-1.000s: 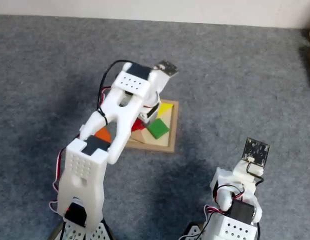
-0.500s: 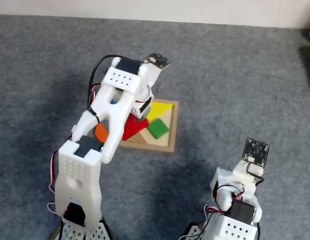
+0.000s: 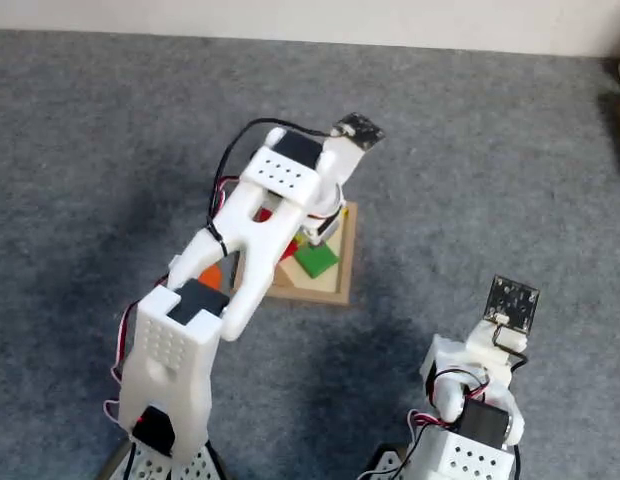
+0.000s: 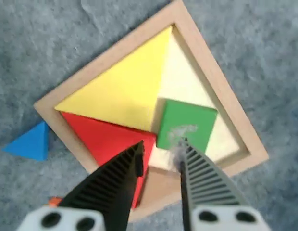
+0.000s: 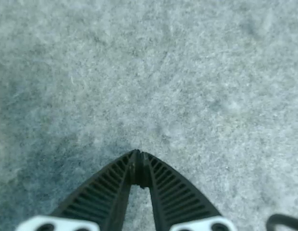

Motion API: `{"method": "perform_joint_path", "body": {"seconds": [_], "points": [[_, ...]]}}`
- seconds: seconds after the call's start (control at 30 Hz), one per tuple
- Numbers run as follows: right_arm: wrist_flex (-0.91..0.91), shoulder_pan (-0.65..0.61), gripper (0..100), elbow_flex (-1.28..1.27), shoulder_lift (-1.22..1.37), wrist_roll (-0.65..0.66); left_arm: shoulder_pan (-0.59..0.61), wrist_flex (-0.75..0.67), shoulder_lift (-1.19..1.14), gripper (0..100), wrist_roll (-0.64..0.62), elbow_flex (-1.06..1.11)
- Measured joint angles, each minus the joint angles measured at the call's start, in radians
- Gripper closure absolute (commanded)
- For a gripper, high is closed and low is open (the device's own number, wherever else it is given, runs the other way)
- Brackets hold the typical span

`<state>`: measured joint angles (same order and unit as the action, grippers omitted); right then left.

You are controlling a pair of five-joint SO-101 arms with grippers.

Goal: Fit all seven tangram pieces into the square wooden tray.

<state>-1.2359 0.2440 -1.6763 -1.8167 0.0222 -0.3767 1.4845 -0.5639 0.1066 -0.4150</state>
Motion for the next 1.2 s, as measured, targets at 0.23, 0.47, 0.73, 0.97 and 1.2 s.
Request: {"method": "perform_joint_path", "body": {"seconds": [0.23, 0.47, 0.73, 0.97, 1.2], "points": [[0.0, 0.0, 99.3, 0.0, 0.0, 0.0, -0.006, -0.003, -0.12, 87, -0.003, -0.006], [0.0, 0.0, 99.3, 0.0, 0.0, 0.0, 0.003, 0.028, -0.126, 87, -0.003, -0.023], [0.0, 0.0, 99.3, 0.0, 0.0, 0.0, 0.017, 0.077, -0.126, 87, -0.003, -0.018], [0.0, 0.0, 99.3, 0.0, 0.0, 0.0, 0.092, 0.084, -0.127, 87, 0.02, -0.017], [0.0, 0.0, 99.3, 0.0, 0.0, 0.0, 0.112, 0.086, -0.114, 87, 0.029, -0.015]]}}
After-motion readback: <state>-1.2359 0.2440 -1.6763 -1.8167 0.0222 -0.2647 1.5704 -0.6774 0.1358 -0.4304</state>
